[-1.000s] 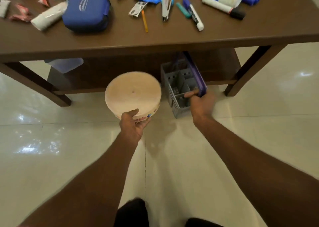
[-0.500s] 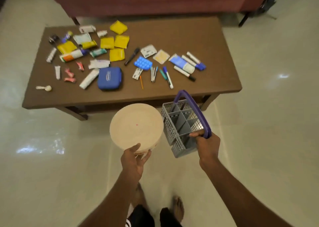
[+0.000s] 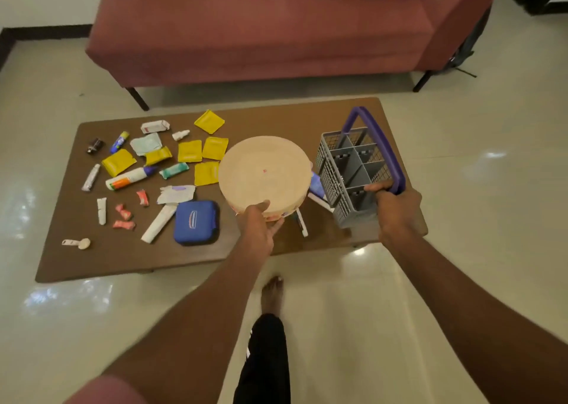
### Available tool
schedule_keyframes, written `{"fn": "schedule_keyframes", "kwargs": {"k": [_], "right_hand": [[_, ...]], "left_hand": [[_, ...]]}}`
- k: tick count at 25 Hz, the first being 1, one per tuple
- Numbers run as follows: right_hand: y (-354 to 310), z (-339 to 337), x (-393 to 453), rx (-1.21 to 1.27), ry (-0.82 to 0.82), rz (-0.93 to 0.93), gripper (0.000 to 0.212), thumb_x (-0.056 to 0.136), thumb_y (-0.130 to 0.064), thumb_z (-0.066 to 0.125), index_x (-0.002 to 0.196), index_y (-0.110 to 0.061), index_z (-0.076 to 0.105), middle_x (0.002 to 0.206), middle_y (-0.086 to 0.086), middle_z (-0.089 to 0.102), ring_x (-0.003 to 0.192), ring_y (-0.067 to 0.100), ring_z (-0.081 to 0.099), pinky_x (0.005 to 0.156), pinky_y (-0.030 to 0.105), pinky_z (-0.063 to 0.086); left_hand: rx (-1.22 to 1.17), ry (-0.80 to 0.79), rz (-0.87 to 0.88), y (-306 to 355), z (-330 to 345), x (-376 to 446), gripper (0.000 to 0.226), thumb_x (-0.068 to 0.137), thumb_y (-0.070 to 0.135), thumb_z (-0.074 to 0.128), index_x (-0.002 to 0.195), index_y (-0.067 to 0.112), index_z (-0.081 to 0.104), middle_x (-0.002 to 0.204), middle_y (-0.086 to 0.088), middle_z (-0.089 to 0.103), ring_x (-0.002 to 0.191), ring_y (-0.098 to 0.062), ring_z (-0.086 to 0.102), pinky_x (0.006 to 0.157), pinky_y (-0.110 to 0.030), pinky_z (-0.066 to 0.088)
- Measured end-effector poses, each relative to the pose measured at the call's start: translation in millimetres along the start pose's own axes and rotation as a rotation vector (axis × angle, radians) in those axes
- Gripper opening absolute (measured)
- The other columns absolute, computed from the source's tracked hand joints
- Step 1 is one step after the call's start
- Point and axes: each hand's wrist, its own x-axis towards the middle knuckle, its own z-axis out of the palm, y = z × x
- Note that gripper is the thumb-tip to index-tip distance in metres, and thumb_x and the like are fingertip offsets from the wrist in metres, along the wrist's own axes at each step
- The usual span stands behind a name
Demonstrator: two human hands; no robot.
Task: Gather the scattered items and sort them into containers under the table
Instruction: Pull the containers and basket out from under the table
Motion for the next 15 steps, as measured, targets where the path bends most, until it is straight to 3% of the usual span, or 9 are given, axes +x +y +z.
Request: {"fn": "schedule_keyframes", "kwargs": {"k": [2,4,6,9,12,15], "right_hand": [[-10,32,56,0.021,0.008,-0.006,0.020,0.091,0.005,0.060,0.101,-0.006,0.074,0.086,0.004,0.075,0.086,0.008,0.070,0.082,0.023,0.053],[-12,65,113,0.001,0.049,0.016,0.023,0.090,0.005,0.060,0.101,-0.008,0.075,0.085,0.002,0.076,0.091,0.017,0.072,0.081,0.022,0.052],[-16,89,156,-0.006,0.092,0.018,0.024,0.088,0.008,0.059,0.099,-0.006,0.075,0.078,0.000,0.074,0.086,0.015,0.073,0.072,0.012,0.049],[-22,110,210,-0.008,0.146,-0.013,0.024,0.088,0.009,0.060,0.098,-0.007,0.075,0.073,-0.004,0.072,0.078,0.010,0.071,0.061,0.003,0.045],[-20,114,243,0.002,0.211,-0.014,0.022,0.088,0.007,0.062,0.097,-0.007,0.076,0.074,-0.003,0.073,0.076,0.011,0.070,0.063,0.005,0.047],[-15,112,264,0.024,0.240,0.006,0.021,0.087,0.008,0.063,0.098,-0.005,0.076,0.077,0.000,0.074,0.082,0.012,0.074,0.079,0.015,0.053]], "left_hand": [[0.049,-0.003,0.000,22,47,52,0.057,0.088,0.000,0.062,0.142,0.013,0.050,0.133,-0.012,0.061,0.099,-0.030,0.063,0.061,-0.036,0.060],[0.084,-0.012,-0.018,39,91,98,0.039,0.093,0.000,0.057,0.131,0.007,0.052,0.122,-0.013,0.060,0.085,-0.028,0.057,0.076,-0.044,0.061],[0.152,-0.038,-0.022,51,129,131,0.029,0.095,0.000,0.054,0.122,0.011,0.048,0.106,-0.011,0.057,0.083,-0.028,0.054,0.098,-0.051,0.054],[0.196,-0.044,-0.058,49,176,174,0.029,0.094,-0.002,0.056,0.118,0.011,0.047,0.098,-0.010,0.056,0.077,-0.027,0.056,0.096,-0.054,0.054],[0.230,-0.041,-0.103,32,199,192,0.031,0.092,-0.002,0.059,0.118,0.009,0.049,0.105,-0.011,0.056,0.080,-0.027,0.057,0.096,-0.056,0.055],[0.214,-0.024,-0.133,13,212,198,0.037,0.091,-0.004,0.061,0.125,0.007,0.050,0.120,-0.012,0.057,0.104,-0.034,0.059,0.097,-0.055,0.055]]}}
